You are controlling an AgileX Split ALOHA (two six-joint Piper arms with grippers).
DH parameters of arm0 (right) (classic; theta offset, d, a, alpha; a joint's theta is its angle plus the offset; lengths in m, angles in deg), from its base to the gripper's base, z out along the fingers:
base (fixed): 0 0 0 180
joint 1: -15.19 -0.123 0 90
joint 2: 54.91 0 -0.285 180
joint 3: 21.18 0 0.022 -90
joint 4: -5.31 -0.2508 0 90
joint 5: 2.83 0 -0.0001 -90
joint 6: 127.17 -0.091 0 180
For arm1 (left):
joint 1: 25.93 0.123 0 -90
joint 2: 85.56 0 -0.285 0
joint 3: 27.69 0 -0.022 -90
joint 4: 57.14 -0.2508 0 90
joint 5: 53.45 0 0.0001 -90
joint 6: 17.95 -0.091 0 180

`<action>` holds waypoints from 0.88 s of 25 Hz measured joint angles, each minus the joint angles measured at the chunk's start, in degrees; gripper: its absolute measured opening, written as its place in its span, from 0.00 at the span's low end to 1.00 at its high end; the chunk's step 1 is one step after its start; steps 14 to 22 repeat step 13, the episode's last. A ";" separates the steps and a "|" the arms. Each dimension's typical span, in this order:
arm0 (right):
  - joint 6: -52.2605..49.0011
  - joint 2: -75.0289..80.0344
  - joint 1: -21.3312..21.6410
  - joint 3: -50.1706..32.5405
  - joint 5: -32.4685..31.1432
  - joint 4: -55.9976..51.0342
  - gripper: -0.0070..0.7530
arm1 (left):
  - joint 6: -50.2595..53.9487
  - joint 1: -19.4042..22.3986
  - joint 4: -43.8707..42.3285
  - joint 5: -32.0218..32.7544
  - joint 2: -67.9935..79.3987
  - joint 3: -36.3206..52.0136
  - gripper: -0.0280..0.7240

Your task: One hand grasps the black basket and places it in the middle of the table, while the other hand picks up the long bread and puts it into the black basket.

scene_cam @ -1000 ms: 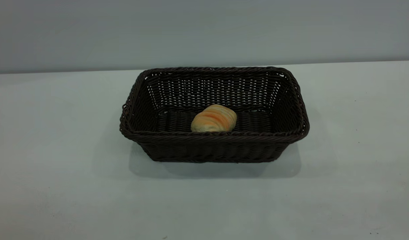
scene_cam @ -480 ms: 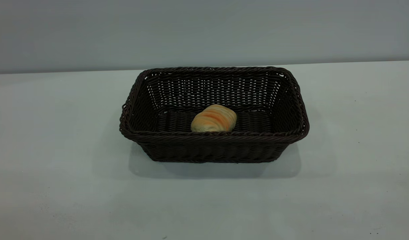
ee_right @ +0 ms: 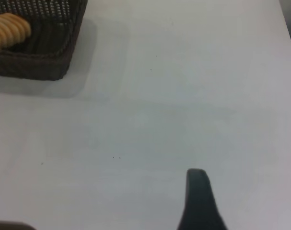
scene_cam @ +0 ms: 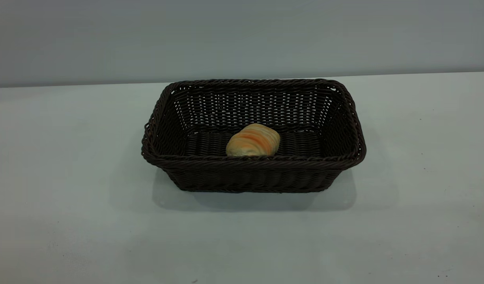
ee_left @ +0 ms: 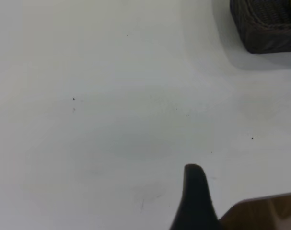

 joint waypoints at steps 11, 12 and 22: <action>0.00 0.00 0.00 0.00 0.00 0.00 0.64 | 0.00 0.00 0.00 0.00 0.00 0.00 0.81; 0.00 0.00 0.00 0.00 0.00 0.04 0.63 | 0.00 0.00 0.00 0.00 0.00 0.00 0.81; 0.00 0.00 0.00 0.00 0.00 0.04 0.62 | 0.00 0.00 0.00 0.00 0.00 0.00 0.81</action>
